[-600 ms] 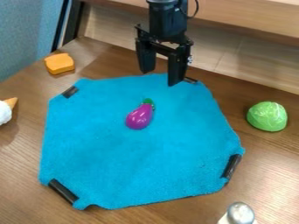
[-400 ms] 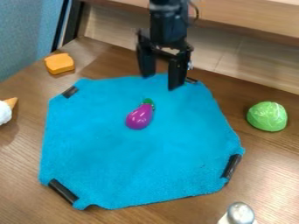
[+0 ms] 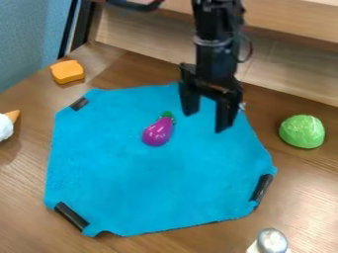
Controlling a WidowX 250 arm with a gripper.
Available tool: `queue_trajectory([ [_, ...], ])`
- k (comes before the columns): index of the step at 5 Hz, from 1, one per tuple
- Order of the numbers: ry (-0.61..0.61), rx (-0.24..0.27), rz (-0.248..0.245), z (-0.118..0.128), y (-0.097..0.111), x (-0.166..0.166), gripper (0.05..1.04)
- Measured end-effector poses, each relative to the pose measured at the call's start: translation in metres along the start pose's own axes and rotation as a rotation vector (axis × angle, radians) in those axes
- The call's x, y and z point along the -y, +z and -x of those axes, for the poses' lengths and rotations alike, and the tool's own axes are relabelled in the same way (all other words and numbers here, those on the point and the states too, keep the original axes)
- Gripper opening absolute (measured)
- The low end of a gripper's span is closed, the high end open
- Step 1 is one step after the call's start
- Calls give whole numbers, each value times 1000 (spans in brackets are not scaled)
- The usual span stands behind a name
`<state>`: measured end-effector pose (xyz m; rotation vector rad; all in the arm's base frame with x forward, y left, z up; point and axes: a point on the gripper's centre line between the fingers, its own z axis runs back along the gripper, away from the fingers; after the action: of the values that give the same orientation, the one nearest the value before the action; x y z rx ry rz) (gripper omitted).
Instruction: Fold the cloth from right to left
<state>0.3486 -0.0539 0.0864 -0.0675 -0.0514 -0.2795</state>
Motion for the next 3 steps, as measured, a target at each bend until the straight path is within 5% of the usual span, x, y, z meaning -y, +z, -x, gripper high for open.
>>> queue_trajectory([
  [1,28,11,-42,0,-11,28,999],
  [3,78,54,-36,-1,-24,74,999],
])
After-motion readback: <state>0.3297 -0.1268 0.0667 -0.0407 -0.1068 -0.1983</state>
